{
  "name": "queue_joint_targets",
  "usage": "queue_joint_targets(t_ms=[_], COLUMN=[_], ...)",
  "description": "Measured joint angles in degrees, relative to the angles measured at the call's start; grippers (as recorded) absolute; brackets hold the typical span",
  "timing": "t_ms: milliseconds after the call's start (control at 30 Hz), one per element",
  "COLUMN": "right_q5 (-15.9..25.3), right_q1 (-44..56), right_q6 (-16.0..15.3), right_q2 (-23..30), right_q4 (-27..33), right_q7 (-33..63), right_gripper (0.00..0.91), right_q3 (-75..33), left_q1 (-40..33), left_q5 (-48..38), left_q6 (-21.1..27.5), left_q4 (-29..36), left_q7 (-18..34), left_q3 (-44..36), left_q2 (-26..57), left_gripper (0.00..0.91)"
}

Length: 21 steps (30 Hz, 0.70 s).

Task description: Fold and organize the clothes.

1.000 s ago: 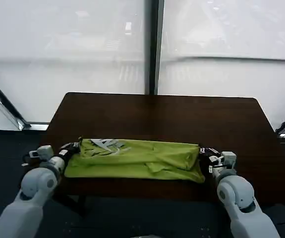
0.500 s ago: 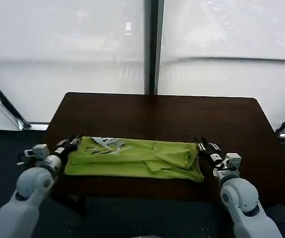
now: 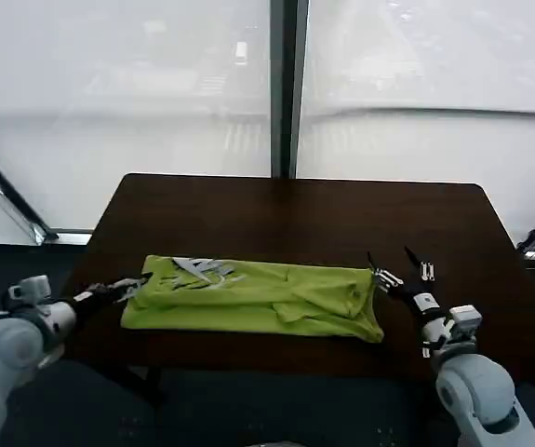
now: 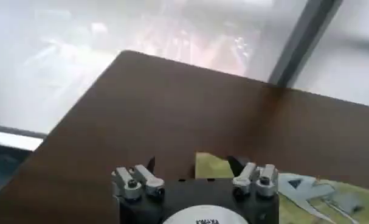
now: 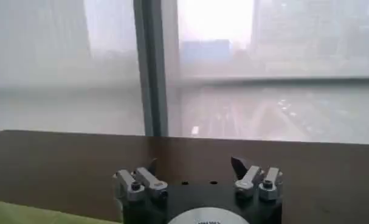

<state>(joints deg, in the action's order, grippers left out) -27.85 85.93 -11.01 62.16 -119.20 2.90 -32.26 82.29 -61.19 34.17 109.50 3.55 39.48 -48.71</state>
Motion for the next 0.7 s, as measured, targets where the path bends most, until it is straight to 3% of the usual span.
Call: queue_joint_targets(t_ms=[100, 233, 700], right_q5=[-0.9, -1.0, -0.9], right_q1=[3.0, 6.6, 9.8], right_q6=[0.9, 1.8, 2.2], right_q2=[-1.4, -2.3, -2.2], right_q4=[-2.4, -5.6, -8.1], right_q7=[-0.5, -0.8, -0.7], right_gripper=[0.878, 0.878, 0.878], right_q3=[-1.6, -3.7, -5.2], left_q1=[2.9, 4.3, 4.9], left_q5=[-6.5, -11.6, -9.6], left_q6=[3.4, 8.0, 8.0], left_q4=[-0.2, -0.4, -3.7], left_q7=[-4.4, -6.5, -11.9], left_q3=[3.4, 6.4, 5.2], left_q2=[3.4, 6.7, 11.5], left_gripper=[0.878, 0.878, 0.878])
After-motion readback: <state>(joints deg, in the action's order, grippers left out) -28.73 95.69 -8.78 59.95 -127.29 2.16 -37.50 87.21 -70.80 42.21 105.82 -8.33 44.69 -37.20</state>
